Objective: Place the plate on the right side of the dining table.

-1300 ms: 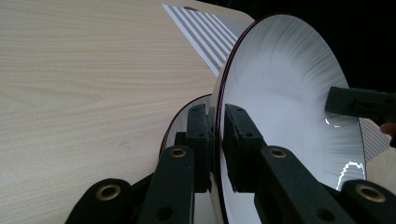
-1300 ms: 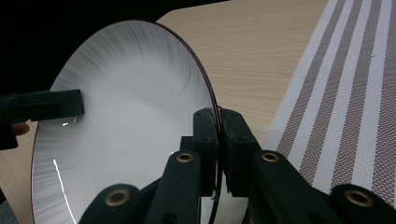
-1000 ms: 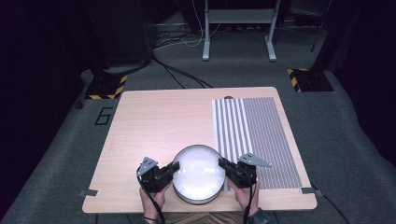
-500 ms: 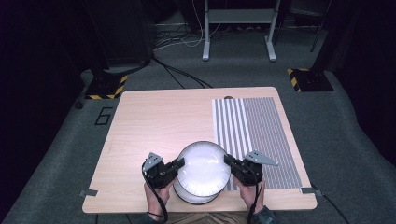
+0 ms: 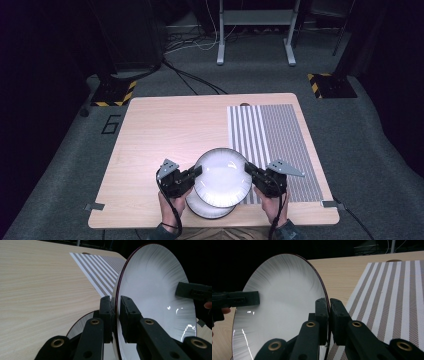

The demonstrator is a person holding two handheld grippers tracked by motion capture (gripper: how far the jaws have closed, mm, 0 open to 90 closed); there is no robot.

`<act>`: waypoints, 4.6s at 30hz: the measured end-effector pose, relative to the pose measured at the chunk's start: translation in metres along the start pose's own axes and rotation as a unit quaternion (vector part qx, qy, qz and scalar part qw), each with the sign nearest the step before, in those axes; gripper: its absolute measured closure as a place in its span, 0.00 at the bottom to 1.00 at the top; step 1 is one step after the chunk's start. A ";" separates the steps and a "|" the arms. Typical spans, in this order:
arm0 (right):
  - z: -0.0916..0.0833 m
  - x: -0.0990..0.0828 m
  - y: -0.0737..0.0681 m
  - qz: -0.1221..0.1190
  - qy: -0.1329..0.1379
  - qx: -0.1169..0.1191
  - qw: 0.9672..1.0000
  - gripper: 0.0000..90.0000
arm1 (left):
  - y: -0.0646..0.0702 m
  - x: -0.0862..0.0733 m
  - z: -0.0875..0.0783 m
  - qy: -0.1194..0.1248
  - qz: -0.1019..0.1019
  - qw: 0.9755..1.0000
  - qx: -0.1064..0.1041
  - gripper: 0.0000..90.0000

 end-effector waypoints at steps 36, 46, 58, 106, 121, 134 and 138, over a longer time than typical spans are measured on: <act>-0.019 0.007 0.031 0.012 0.008 -0.023 1.000 0.93 | 0.024 0.012 0.031 -0.022 0.017 0.999 -0.023 0.89; -0.027 0.011 0.039 0.008 0.009 -0.032 0.999 0.93 | 0.032 0.016 0.039 -0.031 0.022 0.999 -0.029 0.89; -0.031 0.015 0.047 0.003 0.010 -0.039 0.999 0.93 | 0.039 0.021 0.049 -0.035 0.027 0.999 -0.031 0.89; -0.049 0.013 0.098 0.043 0.021 -0.067 0.997 0.92 | 0.075 0.037 0.105 -0.075 0.036 0.996 -0.035 0.89; -0.051 0.015 0.122 0.056 0.018 -0.068 0.996 0.92 | 0.092 0.048 0.121 -0.072 0.060 0.995 -0.029 0.89; -0.036 0.013 0.136 0.062 0.008 -0.063 0.996 0.93 | 0.089 0.056 0.135 -0.070 0.057 0.996 -0.019 0.90; -0.035 0.014 0.141 0.063 0.007 -0.064 0.996 0.93 | 0.088 0.057 0.141 -0.074 0.055 0.996 -0.019 0.90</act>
Point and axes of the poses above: each handheld gripper's, and its own axes: z roughly forward along the jaws, x roughly out of its top, y roughly to its right, the point moved 2 cm from there along z, roughly forward along the jaws, and after that the axes turned 13 degrees about -z, right-handed, at the moved point
